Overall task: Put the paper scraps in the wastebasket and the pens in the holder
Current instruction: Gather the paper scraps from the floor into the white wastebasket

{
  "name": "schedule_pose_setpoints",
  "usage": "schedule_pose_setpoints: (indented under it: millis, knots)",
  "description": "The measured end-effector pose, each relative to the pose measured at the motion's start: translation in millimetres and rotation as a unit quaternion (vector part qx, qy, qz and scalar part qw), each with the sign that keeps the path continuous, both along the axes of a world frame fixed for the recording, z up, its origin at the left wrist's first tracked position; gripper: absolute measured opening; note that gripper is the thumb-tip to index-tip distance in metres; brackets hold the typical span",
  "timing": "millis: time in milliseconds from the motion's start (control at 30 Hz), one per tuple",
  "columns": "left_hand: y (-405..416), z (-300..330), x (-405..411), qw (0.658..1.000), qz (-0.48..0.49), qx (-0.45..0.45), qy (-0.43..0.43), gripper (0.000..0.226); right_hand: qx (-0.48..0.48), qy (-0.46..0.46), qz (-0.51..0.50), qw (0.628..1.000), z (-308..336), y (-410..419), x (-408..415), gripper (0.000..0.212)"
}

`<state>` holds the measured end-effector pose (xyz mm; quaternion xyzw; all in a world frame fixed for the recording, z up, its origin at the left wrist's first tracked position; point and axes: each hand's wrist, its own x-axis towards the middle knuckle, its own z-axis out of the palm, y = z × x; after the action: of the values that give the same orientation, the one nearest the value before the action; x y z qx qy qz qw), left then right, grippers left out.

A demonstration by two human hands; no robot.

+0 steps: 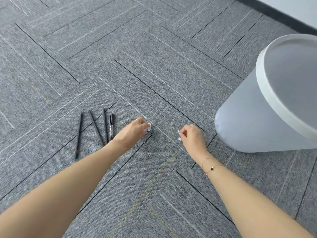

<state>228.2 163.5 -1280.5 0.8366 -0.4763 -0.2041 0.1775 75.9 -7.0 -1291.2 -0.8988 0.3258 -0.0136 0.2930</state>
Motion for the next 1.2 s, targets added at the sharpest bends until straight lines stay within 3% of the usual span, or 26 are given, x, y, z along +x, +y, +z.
schedule_pose_setpoints:
  millis: [267, 533, 833, 1033, 1200]
  knots:
    - [-6.2, 0.5, 5.2, 0.999, -0.025, 0.002, -0.021, 0.020, 0.000, -0.009, 0.053, 0.999, 6.5, -2.9, -6.0, 0.007]
    - [-15.7, 3.9, 4.3, 0.998, -0.036, 0.048, -0.027, 0.014, -0.042, 0.074, 0.162, 0.983, 16.4, -7.2, -14.9, 0.010]
    - [-26.0, 2.1, 4.3, 0.997, -0.016, 0.067, -0.038, 0.015, -0.023, 0.061, 0.135, 0.989, 10.8, 0.9, -5.4, 0.011]
    - [-35.6, 2.6, 10.3, 0.997, -0.006, 0.070, -0.017, 0.018, 0.057, 0.052, 0.068, 0.995, 7.4, 0.7, -3.2, 0.004]
    - [-38.2, 1.2, 12.9, 0.997, -0.009, 0.080, -0.015, 0.014, 0.055, 0.112, 0.066, 0.990, 11.7, -2.8, 7.8, 0.006]
